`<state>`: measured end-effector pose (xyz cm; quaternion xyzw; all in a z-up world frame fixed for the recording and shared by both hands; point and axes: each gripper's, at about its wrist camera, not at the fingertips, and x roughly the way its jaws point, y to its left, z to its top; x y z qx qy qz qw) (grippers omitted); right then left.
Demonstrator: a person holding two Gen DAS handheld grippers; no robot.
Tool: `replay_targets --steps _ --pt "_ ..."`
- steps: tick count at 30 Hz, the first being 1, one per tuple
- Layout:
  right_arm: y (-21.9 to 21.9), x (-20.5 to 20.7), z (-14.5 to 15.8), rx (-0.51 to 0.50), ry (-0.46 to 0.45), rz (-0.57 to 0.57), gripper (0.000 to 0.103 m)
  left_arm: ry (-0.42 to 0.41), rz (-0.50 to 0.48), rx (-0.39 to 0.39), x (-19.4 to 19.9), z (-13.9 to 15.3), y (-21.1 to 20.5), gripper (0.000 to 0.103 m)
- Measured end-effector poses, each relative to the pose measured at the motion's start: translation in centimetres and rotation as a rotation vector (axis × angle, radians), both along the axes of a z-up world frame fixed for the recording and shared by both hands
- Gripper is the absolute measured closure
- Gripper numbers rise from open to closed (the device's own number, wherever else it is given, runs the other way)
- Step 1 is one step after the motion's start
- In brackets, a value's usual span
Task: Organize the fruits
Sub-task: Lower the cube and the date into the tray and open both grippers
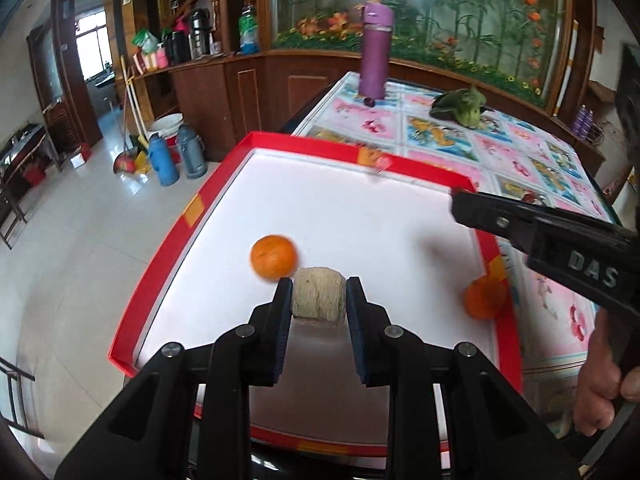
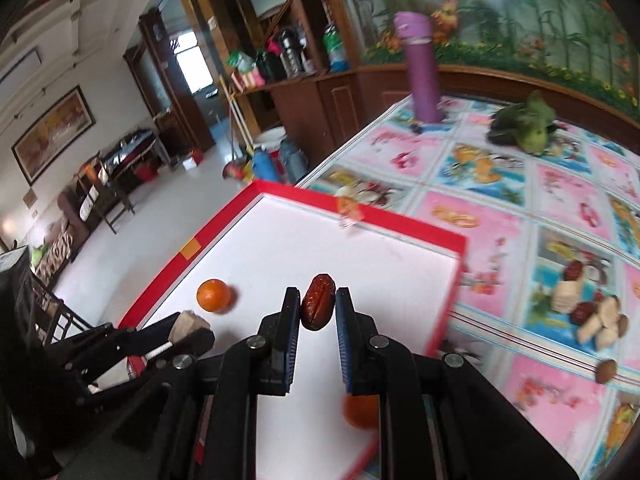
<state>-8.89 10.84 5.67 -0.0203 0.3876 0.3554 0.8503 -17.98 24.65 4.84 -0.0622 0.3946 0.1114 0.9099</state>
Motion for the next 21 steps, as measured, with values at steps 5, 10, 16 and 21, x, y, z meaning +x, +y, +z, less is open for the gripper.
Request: replay_targets --steps 5,10,16,21 --pt "2.5 0.5 -1.2 -0.048 0.034 0.014 0.087 0.027 0.022 -0.015 0.3 -1.1 0.9 0.074" --pt "3.8 1.0 -2.5 -0.092 0.081 0.01 0.087 0.039 0.043 -0.009 0.2 -1.4 1.8 0.074" --pt "4.4 1.4 -3.8 -0.131 0.142 0.002 0.087 0.061 0.06 -0.002 0.3 -2.0 2.3 0.074" --pt "4.4 1.0 -3.9 -0.143 0.143 0.002 0.087 0.07 0.08 0.007 0.5 -2.2 2.4 0.074"
